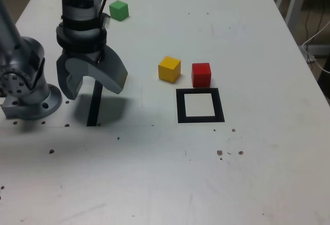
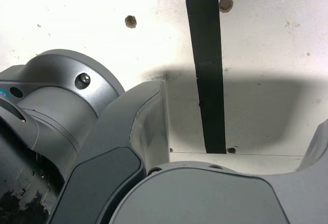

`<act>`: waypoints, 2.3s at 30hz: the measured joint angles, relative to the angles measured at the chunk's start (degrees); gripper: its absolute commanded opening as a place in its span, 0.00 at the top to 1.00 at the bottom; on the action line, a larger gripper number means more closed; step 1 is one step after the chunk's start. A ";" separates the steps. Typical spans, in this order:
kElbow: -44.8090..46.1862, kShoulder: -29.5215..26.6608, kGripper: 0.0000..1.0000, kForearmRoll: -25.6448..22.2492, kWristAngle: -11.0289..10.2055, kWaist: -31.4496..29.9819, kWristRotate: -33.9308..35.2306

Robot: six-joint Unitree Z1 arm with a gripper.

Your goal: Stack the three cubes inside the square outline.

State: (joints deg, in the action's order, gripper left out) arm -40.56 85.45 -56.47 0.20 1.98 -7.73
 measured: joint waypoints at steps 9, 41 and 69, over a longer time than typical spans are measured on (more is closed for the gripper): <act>0.04 0.03 0.00 0.00 0.00 0.00 0.32; -22.49 12.99 0.01 -7.70 -1.75 -3.32 5.45; -44.77 27.58 0.01 -13.05 -2.96 -3.85 4.59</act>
State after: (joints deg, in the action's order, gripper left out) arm -85.33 113.03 -69.53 -2.75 -1.86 -3.14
